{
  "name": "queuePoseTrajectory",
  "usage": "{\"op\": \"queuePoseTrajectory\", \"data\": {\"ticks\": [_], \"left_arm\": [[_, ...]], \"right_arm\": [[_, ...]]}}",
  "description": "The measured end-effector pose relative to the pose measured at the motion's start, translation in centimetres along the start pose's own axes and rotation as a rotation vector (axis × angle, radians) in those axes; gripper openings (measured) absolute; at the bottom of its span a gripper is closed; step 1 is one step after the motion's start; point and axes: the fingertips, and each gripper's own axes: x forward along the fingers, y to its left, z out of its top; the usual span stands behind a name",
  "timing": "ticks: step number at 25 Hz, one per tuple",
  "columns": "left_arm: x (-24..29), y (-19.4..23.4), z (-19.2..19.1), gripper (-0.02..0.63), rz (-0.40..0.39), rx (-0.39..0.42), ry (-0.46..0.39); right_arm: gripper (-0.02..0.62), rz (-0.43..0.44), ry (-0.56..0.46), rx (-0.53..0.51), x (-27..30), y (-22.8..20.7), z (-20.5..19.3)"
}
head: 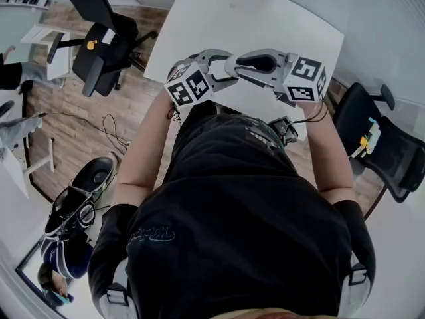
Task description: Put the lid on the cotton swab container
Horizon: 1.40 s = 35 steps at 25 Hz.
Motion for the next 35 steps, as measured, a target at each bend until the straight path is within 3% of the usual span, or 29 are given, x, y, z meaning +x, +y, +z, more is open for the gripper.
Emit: {"op": "queuePoseTrajectory", "data": {"ticks": [21, 29, 35], "left_arm": [[0.3, -0.3, -0.3, 0.256, -0.004, 0.002, 0.015], [0.3, -0.7, 0.1, 0.256, -0.001, -0.011, 0.01], [0.1, -0.6, 0.1, 0.256, -0.001, -0.027, 0.017]], "right_arm": [[0.087, -0.015, 0.027, -0.023, 0.4, 0.1, -1.0], [0.087, -0.094, 0.085, -0.163, 0.4, 0.8, -1.1], [0.087, -0.135, 0.115, -0.207, 0.7, 0.7, -1.2]]}}
